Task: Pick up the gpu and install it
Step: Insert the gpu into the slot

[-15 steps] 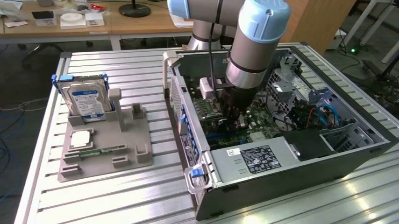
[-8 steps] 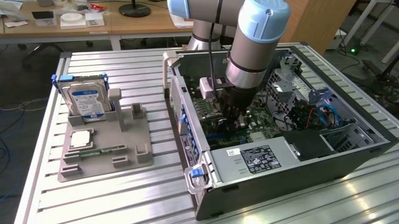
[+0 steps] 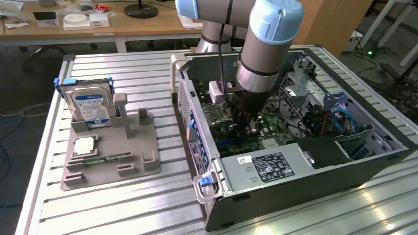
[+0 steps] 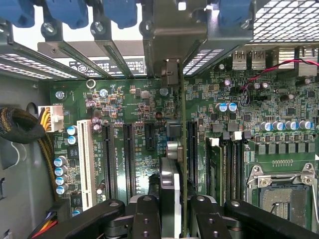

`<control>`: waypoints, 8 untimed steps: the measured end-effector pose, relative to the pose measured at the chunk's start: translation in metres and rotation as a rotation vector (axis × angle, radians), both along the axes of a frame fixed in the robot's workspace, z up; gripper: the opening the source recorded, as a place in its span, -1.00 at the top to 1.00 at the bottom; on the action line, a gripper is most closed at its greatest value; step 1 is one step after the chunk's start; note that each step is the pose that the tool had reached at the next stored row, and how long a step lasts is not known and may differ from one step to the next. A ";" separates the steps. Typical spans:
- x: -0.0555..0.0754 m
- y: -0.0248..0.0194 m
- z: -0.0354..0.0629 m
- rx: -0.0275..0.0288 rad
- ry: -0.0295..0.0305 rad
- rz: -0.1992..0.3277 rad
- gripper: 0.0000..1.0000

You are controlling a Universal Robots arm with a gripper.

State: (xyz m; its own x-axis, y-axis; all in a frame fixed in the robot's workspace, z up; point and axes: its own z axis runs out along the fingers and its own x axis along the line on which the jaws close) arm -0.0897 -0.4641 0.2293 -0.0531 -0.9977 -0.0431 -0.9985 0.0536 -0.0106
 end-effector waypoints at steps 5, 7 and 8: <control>0.000 0.0000 -0.0002 -0.0001 0.0000 0.000 0.44; 0.000 0.0000 -0.0006 0.0000 0.0000 0.000 0.44; 0.000 0.0000 -0.0007 0.0000 0.0001 0.000 0.44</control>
State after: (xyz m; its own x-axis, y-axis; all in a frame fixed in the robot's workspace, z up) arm -0.0897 -0.4640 0.2286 -0.0530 -0.9977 -0.0430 -0.9985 0.0535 -0.0105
